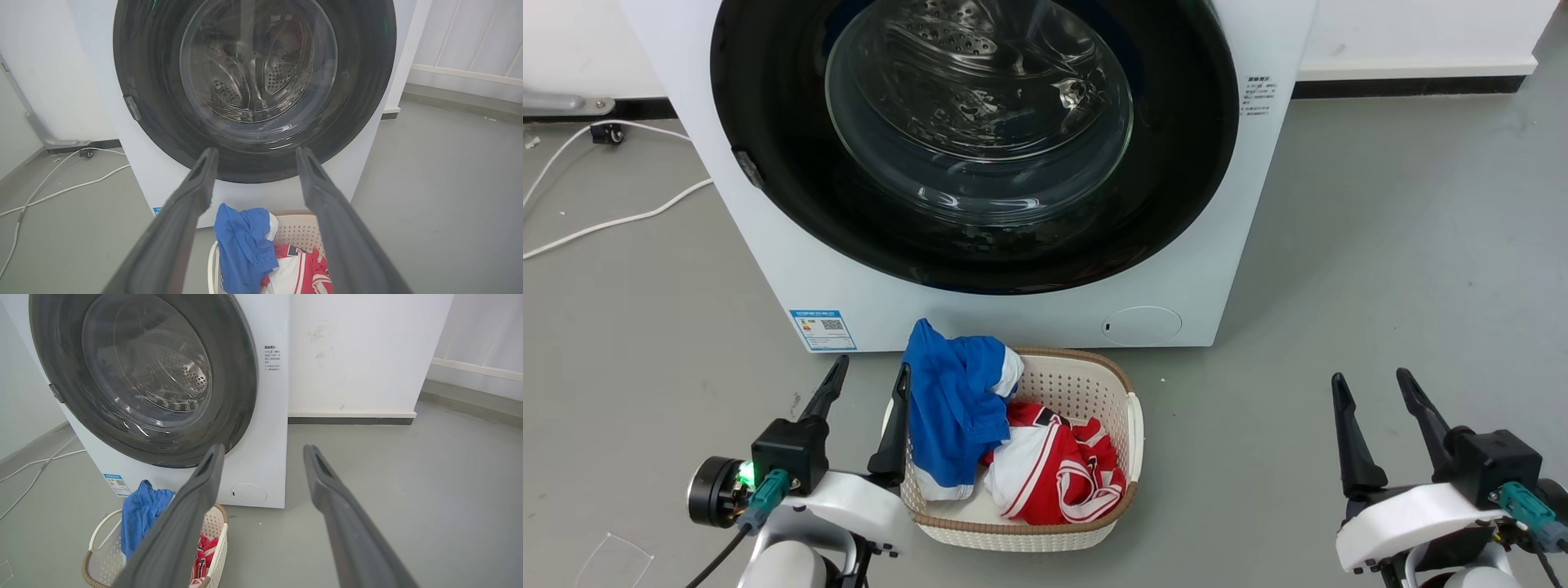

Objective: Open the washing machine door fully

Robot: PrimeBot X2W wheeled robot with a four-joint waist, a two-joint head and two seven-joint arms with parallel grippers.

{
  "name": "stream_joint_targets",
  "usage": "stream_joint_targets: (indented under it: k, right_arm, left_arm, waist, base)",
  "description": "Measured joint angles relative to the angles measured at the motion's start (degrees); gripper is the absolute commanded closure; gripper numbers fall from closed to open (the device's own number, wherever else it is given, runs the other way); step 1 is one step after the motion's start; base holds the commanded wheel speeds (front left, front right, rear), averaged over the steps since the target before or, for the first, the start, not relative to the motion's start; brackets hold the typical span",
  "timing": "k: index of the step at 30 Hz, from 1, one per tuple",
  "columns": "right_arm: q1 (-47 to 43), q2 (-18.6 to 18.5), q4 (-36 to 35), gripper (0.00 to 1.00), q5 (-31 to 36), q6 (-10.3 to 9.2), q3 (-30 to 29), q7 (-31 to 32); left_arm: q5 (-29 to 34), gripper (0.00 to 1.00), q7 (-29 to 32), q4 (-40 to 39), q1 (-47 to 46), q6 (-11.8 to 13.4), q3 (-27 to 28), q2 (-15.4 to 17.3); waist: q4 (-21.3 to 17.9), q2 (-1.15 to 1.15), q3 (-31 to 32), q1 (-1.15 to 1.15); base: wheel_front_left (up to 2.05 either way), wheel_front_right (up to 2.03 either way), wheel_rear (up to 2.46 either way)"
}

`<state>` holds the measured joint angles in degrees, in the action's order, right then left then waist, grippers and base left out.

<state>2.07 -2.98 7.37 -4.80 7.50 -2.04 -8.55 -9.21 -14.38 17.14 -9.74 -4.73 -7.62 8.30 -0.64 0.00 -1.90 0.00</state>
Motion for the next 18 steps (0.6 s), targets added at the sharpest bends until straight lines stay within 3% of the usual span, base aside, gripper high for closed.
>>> stream_joint_targets:
  k: [18]
  right_arm:
    - [0.0, 0.0, 1.5, 0.0, 0.2, 0.0, -0.1, -1.1]
  left_arm:
    - [0.9, 0.0, -0.5, 1.3, -0.2, -1.6, 1.9, -1.7]
  waist:
    - [0.0, 0.0, 0.0, 0.0]
  base:
    - [0.0, 0.0, 0.0]
